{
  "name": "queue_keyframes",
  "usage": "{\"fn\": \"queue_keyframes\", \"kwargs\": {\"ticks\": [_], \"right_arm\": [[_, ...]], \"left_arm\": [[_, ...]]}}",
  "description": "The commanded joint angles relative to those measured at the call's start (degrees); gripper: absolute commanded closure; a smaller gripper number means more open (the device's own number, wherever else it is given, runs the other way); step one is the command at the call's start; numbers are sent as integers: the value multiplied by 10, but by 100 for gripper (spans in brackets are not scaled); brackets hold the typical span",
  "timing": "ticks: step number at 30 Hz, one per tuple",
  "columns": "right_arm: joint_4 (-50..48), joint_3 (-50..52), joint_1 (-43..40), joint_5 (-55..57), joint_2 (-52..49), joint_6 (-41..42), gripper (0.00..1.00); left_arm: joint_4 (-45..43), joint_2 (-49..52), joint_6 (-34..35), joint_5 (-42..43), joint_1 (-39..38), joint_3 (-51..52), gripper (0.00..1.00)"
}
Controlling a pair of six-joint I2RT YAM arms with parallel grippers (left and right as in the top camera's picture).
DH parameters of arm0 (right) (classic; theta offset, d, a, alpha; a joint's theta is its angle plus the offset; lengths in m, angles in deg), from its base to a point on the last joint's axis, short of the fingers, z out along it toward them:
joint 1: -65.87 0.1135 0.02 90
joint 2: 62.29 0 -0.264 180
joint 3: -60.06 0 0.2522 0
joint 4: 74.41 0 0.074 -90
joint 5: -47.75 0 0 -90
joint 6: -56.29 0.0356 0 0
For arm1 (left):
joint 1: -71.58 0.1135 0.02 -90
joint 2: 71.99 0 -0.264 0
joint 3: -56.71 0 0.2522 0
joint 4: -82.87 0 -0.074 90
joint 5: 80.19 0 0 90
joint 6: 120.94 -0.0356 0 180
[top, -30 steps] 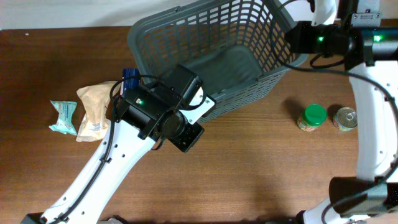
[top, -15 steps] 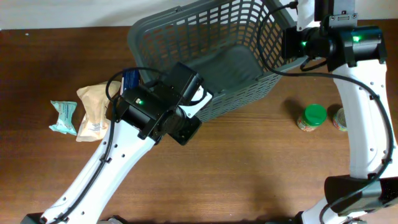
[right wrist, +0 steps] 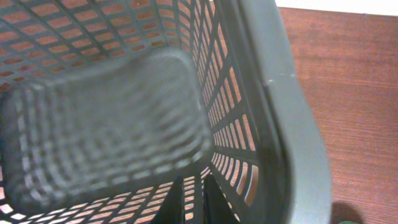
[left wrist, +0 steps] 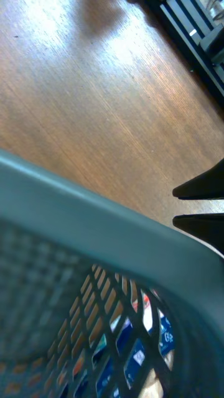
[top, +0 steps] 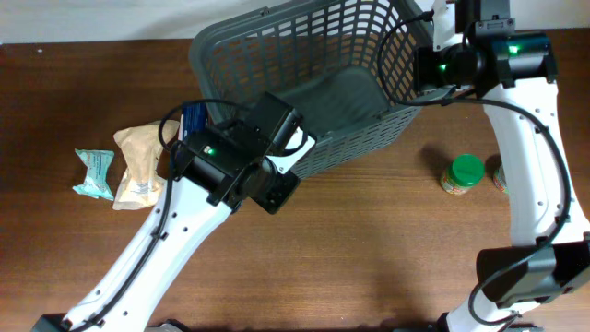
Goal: Pack container
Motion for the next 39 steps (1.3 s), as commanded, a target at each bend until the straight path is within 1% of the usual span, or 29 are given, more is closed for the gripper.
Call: {"fn": "queue_keyframes", "kwargs": {"ticks": [1, 5, 11, 16, 27, 37, 38, 39], "right_arm": [[1, -8, -1, 11, -11, -3, 96], [12, -8, -1, 11, -12, -3, 96], [41, -7, -1, 12, -14, -3, 96], [47, -7, -1, 22, -15, -3, 96], [54, -7, -1, 22, -15, -3, 96], [69, -7, -1, 21, -15, -2, 96], [84, -7, -1, 19, -15, 16, 96], [89, -7, -1, 17, -15, 16, 96]], "left_arm": [[-2, 12, -9, 13, -2, 25, 98], [-6, 22, -9, 13, -2, 30, 98], [-42, 25, -9, 10, -2, 30, 98], [-65, 25, -9, -16, 2, 30, 98], [-112, 35, -10, -20, 80, 30, 98], [-153, 39, -9, -20, 103, 30, 98], [-164, 39, -9, -20, 106, 30, 98], [-166, 40, -9, -20, 107, 30, 98]]}}
